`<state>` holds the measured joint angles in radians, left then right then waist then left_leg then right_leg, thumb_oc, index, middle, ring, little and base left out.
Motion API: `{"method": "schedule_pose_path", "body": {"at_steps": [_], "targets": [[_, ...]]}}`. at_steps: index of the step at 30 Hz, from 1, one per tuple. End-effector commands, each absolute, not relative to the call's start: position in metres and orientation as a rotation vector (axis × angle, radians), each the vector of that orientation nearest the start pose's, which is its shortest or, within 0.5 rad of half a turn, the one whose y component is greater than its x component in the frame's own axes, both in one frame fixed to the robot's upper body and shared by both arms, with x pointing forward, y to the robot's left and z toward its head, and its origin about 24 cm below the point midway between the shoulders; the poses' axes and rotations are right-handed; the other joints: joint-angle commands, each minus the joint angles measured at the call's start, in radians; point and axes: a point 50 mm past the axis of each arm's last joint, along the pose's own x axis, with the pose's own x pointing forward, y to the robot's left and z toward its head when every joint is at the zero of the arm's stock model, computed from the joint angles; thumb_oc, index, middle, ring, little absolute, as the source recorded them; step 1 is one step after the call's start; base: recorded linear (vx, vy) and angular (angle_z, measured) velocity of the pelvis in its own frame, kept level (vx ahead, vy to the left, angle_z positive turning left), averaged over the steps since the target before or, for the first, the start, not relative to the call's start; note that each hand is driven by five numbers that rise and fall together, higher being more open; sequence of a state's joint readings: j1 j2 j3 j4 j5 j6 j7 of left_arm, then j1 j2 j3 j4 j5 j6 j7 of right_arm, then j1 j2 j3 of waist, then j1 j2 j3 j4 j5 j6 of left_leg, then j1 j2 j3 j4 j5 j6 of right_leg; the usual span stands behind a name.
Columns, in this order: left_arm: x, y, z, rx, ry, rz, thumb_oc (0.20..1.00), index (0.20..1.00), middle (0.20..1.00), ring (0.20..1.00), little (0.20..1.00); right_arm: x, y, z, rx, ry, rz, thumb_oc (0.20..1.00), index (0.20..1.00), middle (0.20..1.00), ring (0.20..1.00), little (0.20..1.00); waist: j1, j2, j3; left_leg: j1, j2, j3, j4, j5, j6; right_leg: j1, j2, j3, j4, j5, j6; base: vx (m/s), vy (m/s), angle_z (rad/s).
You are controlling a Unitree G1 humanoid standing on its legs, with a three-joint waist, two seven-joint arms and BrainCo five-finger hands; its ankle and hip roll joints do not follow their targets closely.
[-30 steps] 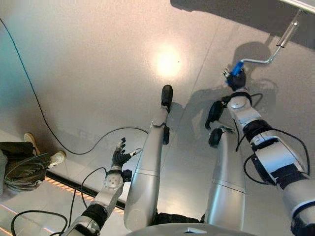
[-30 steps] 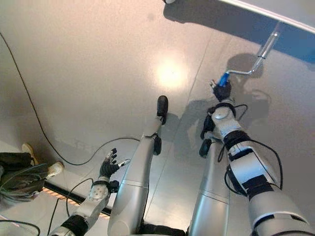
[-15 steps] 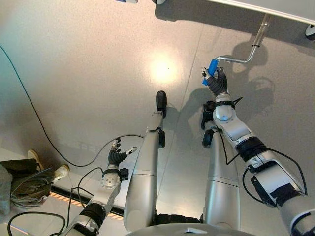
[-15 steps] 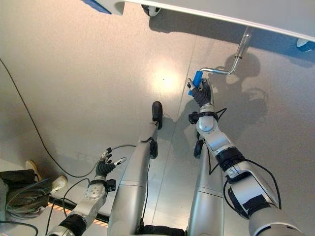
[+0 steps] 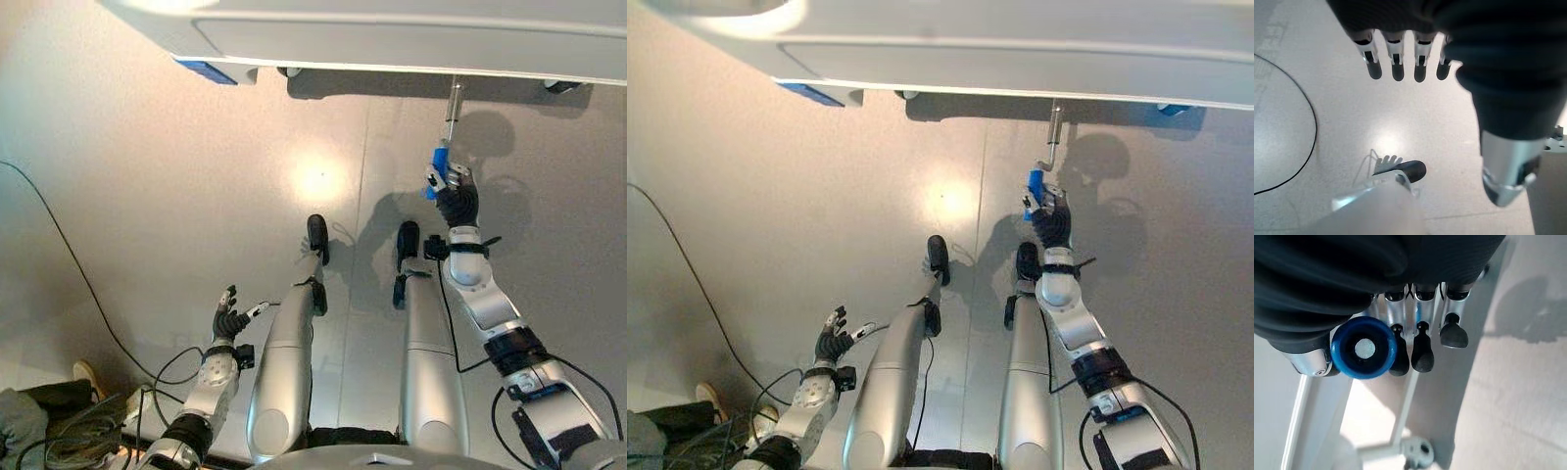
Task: Raise the hospital bed
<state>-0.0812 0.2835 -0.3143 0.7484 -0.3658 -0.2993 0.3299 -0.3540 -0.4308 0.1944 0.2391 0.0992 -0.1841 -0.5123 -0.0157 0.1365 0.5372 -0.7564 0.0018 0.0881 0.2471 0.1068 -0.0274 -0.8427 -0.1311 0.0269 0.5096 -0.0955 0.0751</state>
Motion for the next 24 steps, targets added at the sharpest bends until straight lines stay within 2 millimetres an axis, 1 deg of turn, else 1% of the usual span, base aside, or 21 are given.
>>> {"method": "schedule_pose_path", "body": {"at_steps": [1,2,3,4,5,9,11,12,13,15,16,17,18,19,20,21,22,23,24], "targets": [[0.185,0.224,-0.093,0.129,0.504,0.330,1.000,1.000,1.000,1.000,1.000,0.287,-0.221,0.182,-0.161,-0.755,-0.468,0.200,0.200,0.200,0.200,0.200,-0.045,-0.028,-0.017,0.040,-0.016,0.000,0.064,-0.054,-0.048,0.049,0.008,0.015,-0.135,0.134,0.075,-0.01,-0.022,-0.09],[0.185,0.224,-0.093,0.129,0.504,0.330,1.000,1.000,1.000,1.000,1.000,0.287,-0.221,0.182,-0.161,-0.754,-0.468,0.200,0.200,0.200,0.200,0.200,-0.045,-0.028,-0.017,0.040,-0.016,0.000,0.064,-0.054,-0.048,0.049,0.008,0.016,-0.135,0.134,0.075,0.00,-0.050,-0.17],[0.185,0.225,-0.093,0.122,0.502,0.339,1.000,1.000,1.000,1.000,1.000,0.287,-0.234,0.178,-0.178,-0.728,-0.542,0.200,0.200,0.200,0.200,0.200,-0.049,-0.030,-0.017,0.051,-0.014,0.000,0.052,-0.050,-0.050,0.059,0.012,0.018,-0.145,0.138,0.075,0.00,-0.043,-0.14],[0.184,0.225,-0.093,0.121,0.502,0.339,1.000,1.000,1.000,1.000,1.000,0.287,-0.239,0.174,-0.178,-0.710,-0.570,0.200,0.200,0.200,0.200,0.200,-0.049,-0.029,-0.017,0.057,-0.013,0.000,0.047,-0.049,-0.050,0.063,0.013,0.018,-0.149,0.138,0.075,0.00,-0.043,-0.12],[0.184,0.225,-0.093,0.121,0.503,0.339,1.000,1.000,1.000,1.000,1.000,0.287,-0.239,0.174,-0.179,-0.710,-0.570,0.200,0.200,0.200,0.200,0.200,-0.049,-0.029,-0.017,0.058,-0.013,0.000,0.047,-0.049,-0.050,0.064,0.013,0.018,-0.149,0.138,0.075,0.00,0.000,0.00],[0.182,0.224,-0.096,0.126,0.518,0.342,1.000,1.000,1.000,1.000,1.000,0.290,-0.256,0.161,-0.186,-0.636,-0.684,0.200,0.200,0.200,0.200,0.200,-0.051,-0.029,-0.017,0.073,-0.007,0.004,0.037,-0.048,-0.051,0.076,0.019,0.025,-0.159,0.142,0.074,0.00,-0.020,0.00],[0.183,0.224,-0.094,0.128,0.509,0.343,1.000,1.000,1.000,1.000,1.000,0.293,-0.274,0.143,-0.196,-0.533,-0.764,0.200,0.200,0.200,0.200,0.200,-0.049,-0.023,-0.017,0.077,-0.007,0.003,0.036,-0.045,-0.055,0.081,0.020,0.025,-0.159,0.141,0.072,0.01,-0.055,-0.02],[0.183,0.223,-0.094,0.128,0.509,0.343,1.000,1.000,1.000,1.000,1.000,0.293,-0.274,0.143,-0.196,-0.534,-0.764,0.200,0.200,0.200,0.200,0.200,-0.049,-0.023,-0.017,0.076,-0.007,0.003,0.036,-0.045,-0.056,0.081,0.020,0.025,-0.160,0.141,0.072,0.01,-0.049,-0.01],[0.184,0.223,-0.094,0.121,0.506,0.341,1.000,1.000,1.000,1.000,1.000,0.297,-0.281,0.136,-0.200,-0.479,-0.792,0.200,0.200,0.200,0.200,0.200,-0.047,-0.018,-0.017,0.077,-0.006,0.000,0.032,-0.042,-0.057,0.082,0.021,0.024,-0.160,0.140,0.070,0.00,0.000,0.00],[0.184,0.223,-0.095,0.122,0.509,0.341,1.000,1.000,1.000,1.000,1.000,0.298,-0.284,0.132,-0.203,-0.454,-0.801,0.200,0.200,0.200,0.200,0.200,-0.047,-0.018,-0.017,0.079,-0.005,0.001,0.027,-0.040,-0.058,0.081,0.023,0.023,-0.163,0.141,0.069,0.00,-0.018,0.00],[0.185,0.223,-0.095,0.124,0.511,0.344,1.000,1.000,1.000,1.000,1.000,0.300,-0.288,0.124,-0.205,-0.400,-0.809,0.200,0.200,0.200,0.200,0.200,-0.047,-0.019,-0.017,0.082,-0.002,0.001,0.023,-0.039,-0.058,0.080,0.026,0.025,-0.163,0.142,0.067,0.00,0.000,0.00],[0.185,0.222,-0.095,0.123,0.510,0.344,1.000,1.000,1.000,1.000,1.000,0.300,-0.289,0.124,-0.205,-0.401,-0.808,0.200,0.200,0.200,0.200,0.200,-0.047,-0.019,-0.017,0.082,-0.002,0.002,0.022,-0.039,-0.058,0.080,0.026,0.025,-0.163,0.142,0.067,0.01,-0.048,-0.01],[0.185,0.220,-0.095,0.120,0.514,0.336,1.000,1.000,1.000,1.000,1.000,0.304,-0.292,0.112,-0.219,-0.321,-0.798,0.200,0.200,0.200,0.200,0.200,-0.046,-0.019,-0.017,0.086,0.001,0.002,0.019,-0.036,-0.059,0.081,0.028,0.023,-0.162,0.143,0.065,0.00,-0.032,-0.02],[0.185,0.220,-0.095,0.120,0.514,0.337,1.000,1.000,1.000,1.000,1.000,0.304,-0.292,0.112,-0.219,-0.322,-0.798,0.200,0.200,0.200,0.200,0.200,-0.046,-0.019,-0.017,0.086,0.001,0.002,0.019,-0.036,-0.059,0.080,0.028,0.023,-0.162,0.143,0.065,0.01,-0.054,-0.03],[0.185,0.219,-0.096,0.122,0.518,0.335,1.000,1.000,1.000,1.000,1.000,0.307,-0.294,0.104,-0.241,-0.270,-0.794,0.200,0.200,0.200,0.200,0.200,-0.046,-0.022,-0.017,0.091,0.003,0.002,0.018,-0.035,-0.060,0.085,0.031,0.022,-0.163,0.142,0.064,0.00,0.000,0.00],[0.185,0.219,-0.096,0.122,0.518,0.335,1.000,1.000,1.000,1.000,1.000,0.307,-0.294,0.104,-0.241,-0.270,-0.794,0.200,0.200,0.200,0.200,0.200,-0.047,-0.022,-0.017,0.091,0.003,0.002,0.018,-0.035,-0.060,0.085,0.031,0.022,-0.163,0.142,0.064,0.01,-0.056,-0.01],[0.186,0.218,-0.097,0.124,0.525,0.327,1.000,1.000,1.000,1.000,1.000,0.309,-0.299,0.088,-0.251,-0.179,-0.796,0.200,0.200,0.200,0.200,0.200,-0.043,-0.025,-0.017,0.099,0.005,0.000,0.015,-0.034,-0.061,0.092,0.033,0.020,-0.163,0.144,0.063,0.00,-0.034,-0.03],[0.186,0.217,-0.097,0.123,0.525,0.327,1.000,1.000,1.000,1.000,1.000,0.310,-0.300,0.089,-0.251,-0.180,-0.794,0.200,0.200,0.200,0.200,0.200,-0.044,-0.025,-0.017,0.099,0.005,0.000,0.014,-0.034,-0.061,0.092,0.033,0.020,-0.164,0.144,0.063,0.00,-0.052,-0.02],[0.187,0.216,-0.097,0.127,0.528,0.319,1.000,1.000,1.000,1.000,1.000,0.311,-0.302,0.080,-0.269,-0.124,-0.791,0.200,0.200,0.200,0.200,0.200,-0.042,-0.026,-0.017,0.106,0.008,0.000,0.011,-0.032,-0.061,0.100,0.033,0.018,-0.167,0.145,0.062,0.00,-0.038,-0.02]]}}
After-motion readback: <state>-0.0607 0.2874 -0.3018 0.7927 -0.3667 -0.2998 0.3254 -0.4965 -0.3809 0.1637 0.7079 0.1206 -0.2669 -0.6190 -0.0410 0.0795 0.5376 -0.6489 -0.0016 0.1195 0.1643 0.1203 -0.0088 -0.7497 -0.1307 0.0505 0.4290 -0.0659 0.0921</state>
